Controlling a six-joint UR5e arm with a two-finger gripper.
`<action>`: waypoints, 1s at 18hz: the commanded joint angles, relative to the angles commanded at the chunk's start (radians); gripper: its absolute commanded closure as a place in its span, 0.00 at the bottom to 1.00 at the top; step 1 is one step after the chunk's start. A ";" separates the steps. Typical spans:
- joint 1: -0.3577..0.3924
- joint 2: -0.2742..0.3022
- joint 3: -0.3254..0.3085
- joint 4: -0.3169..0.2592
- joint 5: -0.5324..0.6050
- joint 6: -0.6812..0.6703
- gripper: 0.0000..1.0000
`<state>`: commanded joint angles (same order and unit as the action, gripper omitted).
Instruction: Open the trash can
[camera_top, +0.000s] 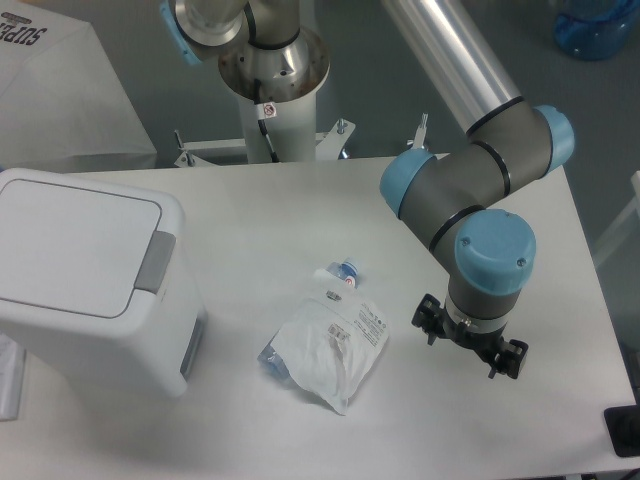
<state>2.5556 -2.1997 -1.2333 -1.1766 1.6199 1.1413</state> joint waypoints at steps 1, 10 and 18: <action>0.000 0.000 0.000 0.002 0.000 0.000 0.00; -0.002 0.005 0.006 -0.003 -0.011 -0.012 0.00; -0.005 0.031 -0.011 -0.005 -0.221 -0.211 0.00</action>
<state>2.5510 -2.1691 -1.2441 -1.1811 1.3993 0.9301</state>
